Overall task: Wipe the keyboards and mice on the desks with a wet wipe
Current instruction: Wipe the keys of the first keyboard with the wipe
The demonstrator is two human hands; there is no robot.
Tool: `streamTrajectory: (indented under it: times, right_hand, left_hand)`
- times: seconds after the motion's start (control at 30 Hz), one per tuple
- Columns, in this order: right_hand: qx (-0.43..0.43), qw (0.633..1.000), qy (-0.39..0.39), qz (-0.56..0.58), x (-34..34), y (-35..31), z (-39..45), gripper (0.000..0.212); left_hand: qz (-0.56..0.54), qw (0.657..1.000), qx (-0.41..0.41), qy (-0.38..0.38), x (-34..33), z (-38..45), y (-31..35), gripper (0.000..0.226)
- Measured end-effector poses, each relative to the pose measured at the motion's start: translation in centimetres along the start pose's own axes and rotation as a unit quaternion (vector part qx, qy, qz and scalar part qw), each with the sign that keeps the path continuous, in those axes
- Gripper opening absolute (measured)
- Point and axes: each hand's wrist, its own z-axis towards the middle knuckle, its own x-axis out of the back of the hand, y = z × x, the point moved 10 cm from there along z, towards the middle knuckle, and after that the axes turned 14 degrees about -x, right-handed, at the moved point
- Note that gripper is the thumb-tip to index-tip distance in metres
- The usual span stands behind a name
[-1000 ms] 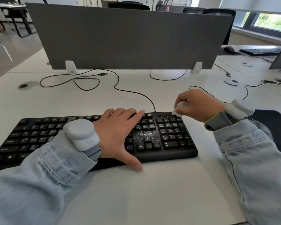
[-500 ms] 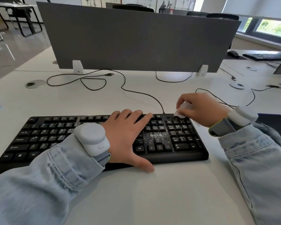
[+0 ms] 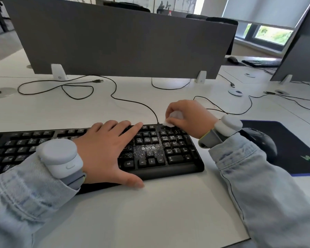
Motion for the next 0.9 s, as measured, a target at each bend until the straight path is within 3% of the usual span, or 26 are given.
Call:
streamTrajectory:
  times: [0.27, 0.47, 0.67, 0.77, 0.9]
  right_hand:
    - [-0.003, 0.999, 0.038, 0.001, 0.3, -0.5, 0.6, 0.006]
    - [0.017, 0.999, -0.032, -0.025, -1.0, -1.7, 0.5, 0.006]
    - [-0.018, 1.000, -0.003, 0.011, -0.2, -1.0, 0.7, 0.007]
    - [0.022, 0.999, -0.033, -0.008, -1.0, -2.6, 0.3, 0.004]
    - [-0.001, 0.998, -0.055, -0.030, -0.5, -1.0, 0.1, 0.004]
  left_hand:
    - [-0.008, 1.000, -0.002, 0.010, 0.2, 0.2, 0.1, 0.138]
    - [-0.016, 1.000, 0.000, 0.020, 0.4, 0.3, 0.0, 0.140]
    - [-0.015, 1.000, -0.001, 0.025, 0.4, 0.6, 0.0, 0.140]
    - [-0.013, 0.999, -0.001, 0.029, 0.6, 0.7, -0.1, 0.141]
    - [-0.010, 1.000, -0.001, 0.029, 0.6, 0.7, -0.1, 0.141]
